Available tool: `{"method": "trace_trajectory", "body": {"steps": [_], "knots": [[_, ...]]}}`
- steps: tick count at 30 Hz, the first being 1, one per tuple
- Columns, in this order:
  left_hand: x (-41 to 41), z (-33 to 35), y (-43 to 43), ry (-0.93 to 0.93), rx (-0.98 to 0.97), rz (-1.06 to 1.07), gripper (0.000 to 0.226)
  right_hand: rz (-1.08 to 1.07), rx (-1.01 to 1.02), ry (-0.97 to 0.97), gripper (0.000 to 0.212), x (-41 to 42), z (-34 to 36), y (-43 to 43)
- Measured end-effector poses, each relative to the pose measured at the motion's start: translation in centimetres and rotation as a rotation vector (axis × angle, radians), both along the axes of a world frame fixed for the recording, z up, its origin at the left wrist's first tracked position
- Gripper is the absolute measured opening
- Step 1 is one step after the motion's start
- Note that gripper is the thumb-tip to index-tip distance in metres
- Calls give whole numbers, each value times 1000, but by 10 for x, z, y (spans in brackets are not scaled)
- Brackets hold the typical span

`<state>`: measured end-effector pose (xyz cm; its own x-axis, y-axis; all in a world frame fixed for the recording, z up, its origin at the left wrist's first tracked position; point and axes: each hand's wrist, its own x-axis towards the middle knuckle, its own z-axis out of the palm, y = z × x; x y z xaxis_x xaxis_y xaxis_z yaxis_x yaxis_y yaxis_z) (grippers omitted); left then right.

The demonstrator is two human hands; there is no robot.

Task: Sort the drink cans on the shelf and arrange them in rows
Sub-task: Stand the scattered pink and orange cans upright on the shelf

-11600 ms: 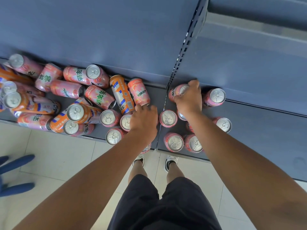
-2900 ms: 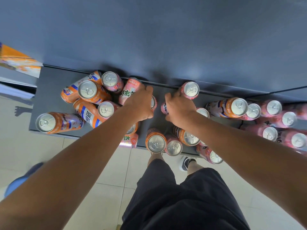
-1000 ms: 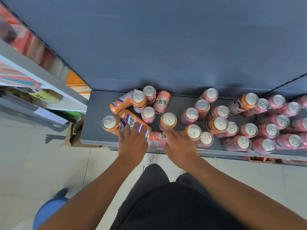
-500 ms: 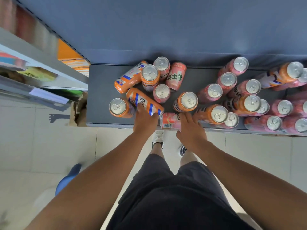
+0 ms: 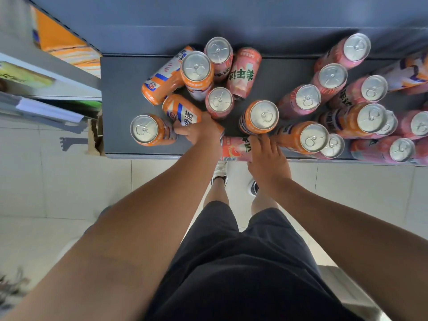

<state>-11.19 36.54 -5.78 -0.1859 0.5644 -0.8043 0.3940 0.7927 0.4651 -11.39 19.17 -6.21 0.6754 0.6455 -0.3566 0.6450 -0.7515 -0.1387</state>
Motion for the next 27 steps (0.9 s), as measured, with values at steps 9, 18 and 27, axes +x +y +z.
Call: {"method": "trace_trajectory", "body": {"steps": [9,18,27], "knots": [[8,1,-8,-12,90,80,77,-133,115,103,65,-6,14,-10],[-11,5,8,-21,-198,-153,52,-280,271,217,55,-17,46,-10],[-45,25,-1,-103,-68,-318,67,-213,225,79,57,-5,59,-1]]}}
